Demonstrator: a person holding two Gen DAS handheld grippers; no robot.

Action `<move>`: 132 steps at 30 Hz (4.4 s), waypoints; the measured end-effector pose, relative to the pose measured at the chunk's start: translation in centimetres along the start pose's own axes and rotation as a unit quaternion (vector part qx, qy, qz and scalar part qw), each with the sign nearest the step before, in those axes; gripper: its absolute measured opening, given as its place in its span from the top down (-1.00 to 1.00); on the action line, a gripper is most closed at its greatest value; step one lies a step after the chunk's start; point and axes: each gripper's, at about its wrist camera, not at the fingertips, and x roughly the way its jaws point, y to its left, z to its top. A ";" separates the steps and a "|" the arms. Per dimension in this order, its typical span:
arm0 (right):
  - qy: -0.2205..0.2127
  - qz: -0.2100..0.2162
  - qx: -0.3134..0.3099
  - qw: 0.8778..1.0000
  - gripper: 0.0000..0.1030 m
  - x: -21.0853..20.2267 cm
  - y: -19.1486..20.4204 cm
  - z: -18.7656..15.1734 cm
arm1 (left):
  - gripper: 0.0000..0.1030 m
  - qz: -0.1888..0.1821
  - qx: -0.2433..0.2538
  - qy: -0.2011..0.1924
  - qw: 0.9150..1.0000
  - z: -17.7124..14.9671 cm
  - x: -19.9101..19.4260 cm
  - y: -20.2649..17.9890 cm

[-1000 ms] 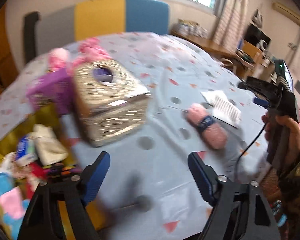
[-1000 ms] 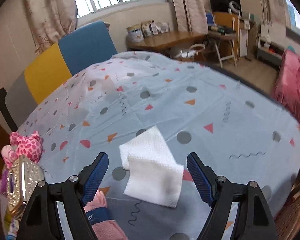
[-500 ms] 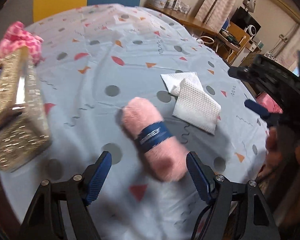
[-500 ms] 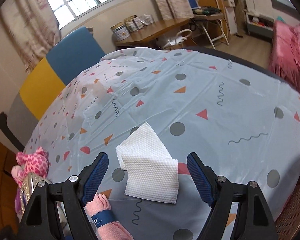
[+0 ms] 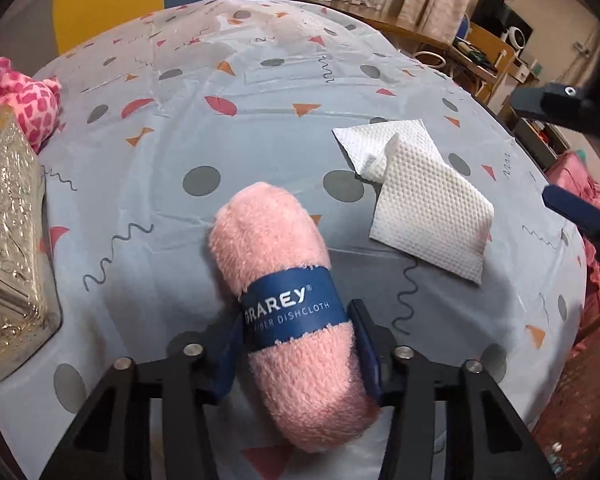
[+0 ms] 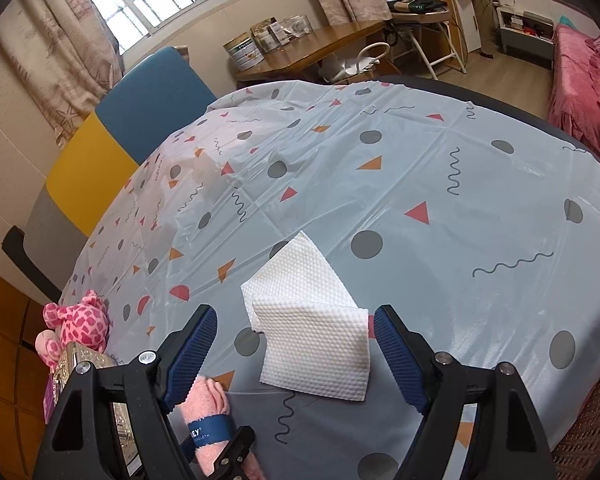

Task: Organize soft objects
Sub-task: 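Grasp the pink dishcloth roll with the blue band using the left tool, then carry the pink roll toward the tray with the left tool while the right tool reaches the white cloth, then grasp the white textured cloth with the right tool and lift it, then lower the pink roll into the tray and open the left tool while the right tool holds the white cloth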

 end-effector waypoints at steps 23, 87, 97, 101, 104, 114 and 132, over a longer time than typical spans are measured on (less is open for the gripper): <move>0.058 0.003 -0.011 0.998 -0.60 2.0 0.4 -0.8 | 0.31 0.090 -0.074 -0.105 0.988 12.2 -10.5 13.2; 0.064 -0.114 -0.250 0.959 0.21 13.6 7.9 -1.7 | 0.29 0.137 -0.267 -0.108 0.948 -21.6 -24.0 27.2; 0.057 -0.120 -0.279 0.951 0.40 13.6 9.0 -2.4 | 0.20 0.108 -0.220 -0.074 0.967 -19.9 -20.6 24.4; 0.056 -0.121 -0.284 0.949 0.42 13.7 9.1 -2.4 | 0.06 0.114 -0.216 -0.068 0.967 -19.5 -19.8 24.3; 0.056 -0.122 -0.288 0.948 0.42 13.7 9.1 -2.4 | 0.06 0.114 -0.225 -0.067 0.965 -19.7 -19.8 24.6; 0.053 -0.119 -0.290 0.948 0.55 13.7 9.4 -2.7 | -0.16 0.251 -0.232 -0.135 0.930 -20.5 -25.1 26.0; 0.084 -0.082 -0.235 0.965 0.74 13.7 12.0 -1.2 | -0.18 0.282 -0.270 -0.152 0.908 -22.6 -27.5 28.4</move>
